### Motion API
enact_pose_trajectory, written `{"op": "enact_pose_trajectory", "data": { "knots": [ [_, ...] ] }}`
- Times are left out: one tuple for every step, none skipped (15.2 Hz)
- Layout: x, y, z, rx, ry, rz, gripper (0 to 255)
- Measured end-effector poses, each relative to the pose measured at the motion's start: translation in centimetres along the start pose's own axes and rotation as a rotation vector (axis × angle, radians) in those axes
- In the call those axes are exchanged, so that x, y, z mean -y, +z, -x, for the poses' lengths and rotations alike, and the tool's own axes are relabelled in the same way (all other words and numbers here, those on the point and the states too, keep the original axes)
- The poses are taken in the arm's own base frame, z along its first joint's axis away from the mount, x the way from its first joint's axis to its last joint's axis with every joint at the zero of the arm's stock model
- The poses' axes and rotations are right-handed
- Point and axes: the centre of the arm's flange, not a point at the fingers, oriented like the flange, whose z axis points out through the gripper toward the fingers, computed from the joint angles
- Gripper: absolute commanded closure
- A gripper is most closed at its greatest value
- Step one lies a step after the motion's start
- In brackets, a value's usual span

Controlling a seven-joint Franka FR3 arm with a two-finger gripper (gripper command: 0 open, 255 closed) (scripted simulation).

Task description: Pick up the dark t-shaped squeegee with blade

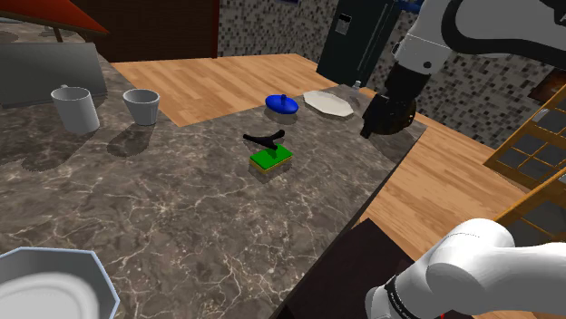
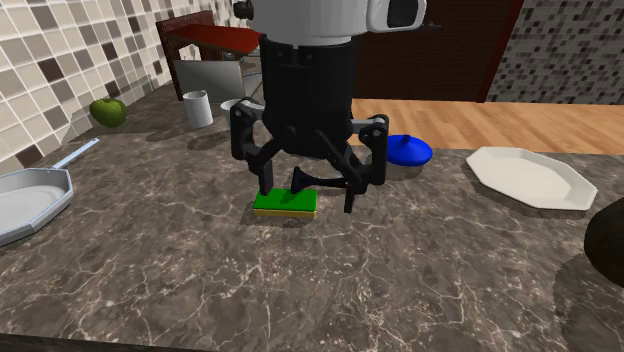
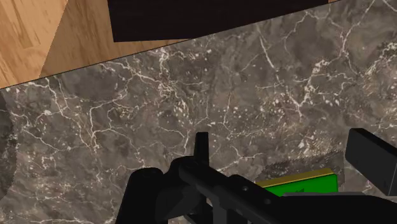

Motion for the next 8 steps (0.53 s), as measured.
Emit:
{"op": "enact_pose_trajectory", "data": {
  "knots": [
    [0.0,0.0,0.0,0.000,0.000,0.000,0],
    [0.2,0.3,-0.5,0.003,0.001,-0.001,0],
    [0.6,0.6,-1.4,0.008,0.003,-0.002,0],
    [1.0,1.1,-2.6,0.014,0.005,-0.003,0],
    [1.4,1.9,-3.8,0.022,0.007,-0.004,0],
    [1.6,2.4,-4.8,0.029,0.010,-0.006,0],
    [2.0,3.1,-6.1,0.035,0.012,-0.007,0],
    [2.4,3.5,-7.3,0.042,0.015,-0.009,0]
  ]
}}
